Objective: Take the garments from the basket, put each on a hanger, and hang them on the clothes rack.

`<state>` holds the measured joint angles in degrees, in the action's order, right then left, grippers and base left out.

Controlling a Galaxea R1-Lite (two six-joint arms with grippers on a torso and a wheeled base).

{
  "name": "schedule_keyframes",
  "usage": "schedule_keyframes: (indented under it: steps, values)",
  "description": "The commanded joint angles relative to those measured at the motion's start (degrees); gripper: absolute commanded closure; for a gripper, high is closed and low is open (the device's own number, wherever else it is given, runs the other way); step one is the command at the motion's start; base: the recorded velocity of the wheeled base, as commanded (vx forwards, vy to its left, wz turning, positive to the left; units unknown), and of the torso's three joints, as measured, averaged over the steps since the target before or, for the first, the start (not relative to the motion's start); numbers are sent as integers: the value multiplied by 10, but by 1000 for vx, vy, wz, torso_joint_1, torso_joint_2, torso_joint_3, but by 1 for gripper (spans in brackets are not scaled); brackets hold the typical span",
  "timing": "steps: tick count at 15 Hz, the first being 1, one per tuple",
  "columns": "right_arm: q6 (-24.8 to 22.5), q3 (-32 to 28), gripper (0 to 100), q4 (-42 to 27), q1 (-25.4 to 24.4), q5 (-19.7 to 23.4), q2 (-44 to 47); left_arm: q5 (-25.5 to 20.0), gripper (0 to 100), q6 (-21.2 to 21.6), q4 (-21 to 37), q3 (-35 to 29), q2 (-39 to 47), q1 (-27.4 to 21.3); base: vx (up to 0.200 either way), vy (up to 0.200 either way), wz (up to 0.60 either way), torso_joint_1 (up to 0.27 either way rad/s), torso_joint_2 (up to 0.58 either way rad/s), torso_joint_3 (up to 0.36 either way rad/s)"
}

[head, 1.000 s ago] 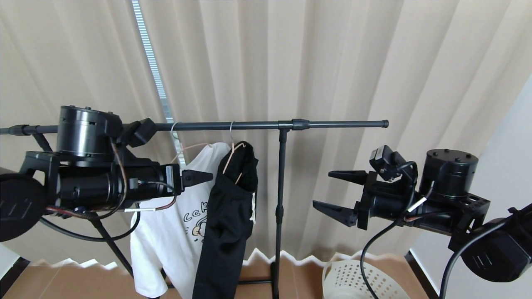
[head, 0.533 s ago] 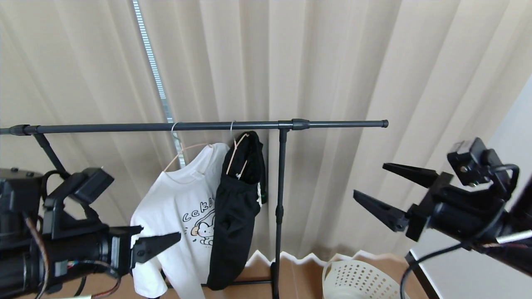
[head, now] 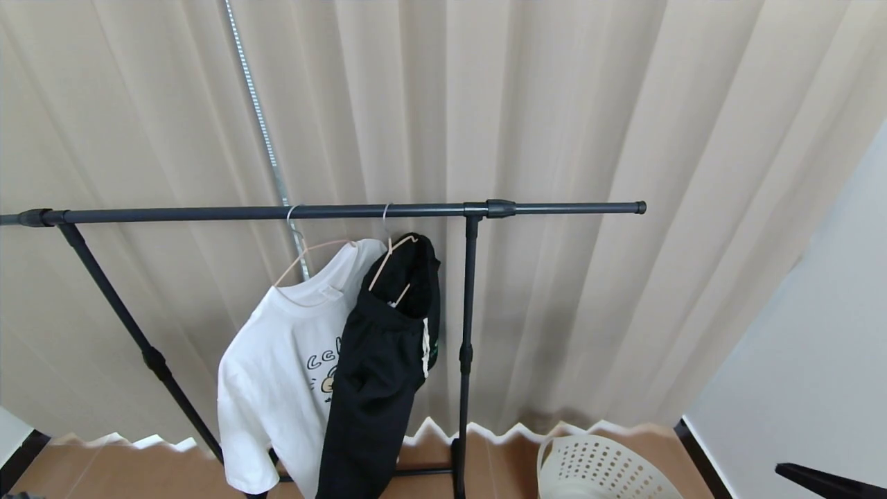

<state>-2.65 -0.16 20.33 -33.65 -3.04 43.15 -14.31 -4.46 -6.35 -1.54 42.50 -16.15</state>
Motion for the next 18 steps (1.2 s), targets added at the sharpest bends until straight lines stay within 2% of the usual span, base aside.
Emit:
schedule_keyframes:
  steps: [1, 4, 5, 7, 9, 10, 11, 12, 14, 15, 18]
  values:
    - [6, -15, 0, -218, -2, -14, -258, -5, 0, -19, 10, 15, -71, -3, 0, 0, 0, 0, 0, 0]
    - [5, -25, 0, -235, 92, -13, -294, 2, 0, -17, 11, 15, -142, 2, 0, 0, 0, 0, 0, 0]
    - [4, -25, 0, -235, 147, -11, -324, 35, 0, 9, 29, 15, -201, 23, 0, 0, 0, 0, 0, 0]
    - [-3, -19, 0, -251, 205, -9, -383, 97, 0, 59, 86, 8, -276, 55, 0, 0, 0, 0, 0, 0]
    - [3, -18, 0, -249, 226, -11, -381, 106, 0, 63, 90, 7, -350, 90, 0, 0, 0, 0, 0, 0]
    - [3, -18, 0, -249, 226, -11, -381, 106, 0, 63, 90, 7, -350, 90, 0, 0, 0, 0, 0, 0]
    - [5, -18, 0, -250, 228, -11, -381, 104, 0, 63, 90, 7, -382, 161, 0, 0, 0, 0, 0, 0]
    - [6, -18, 0, -250, 235, -12, -381, 105, 0, 60, 89, 8, -389, 172, 0, 0, 0, 0, 0, 0]
    - [7, -18, 0, -250, 276, -13, -382, 110, 0, 49, 88, 7, -414, 164, 0, 0, 0, 0, 0, 0]
    - [-9, -19, 0, -253, 341, -6, -427, 107, 0, 43, 88, 7, -425, 159, 0, 0, 0, 0, 0, 0]
    - [6, -17, 0, -248, 337, -2, -432, 108, 0, 44, 87, 7, -425, 159, 0, 0, 0, 0, 0, 0]
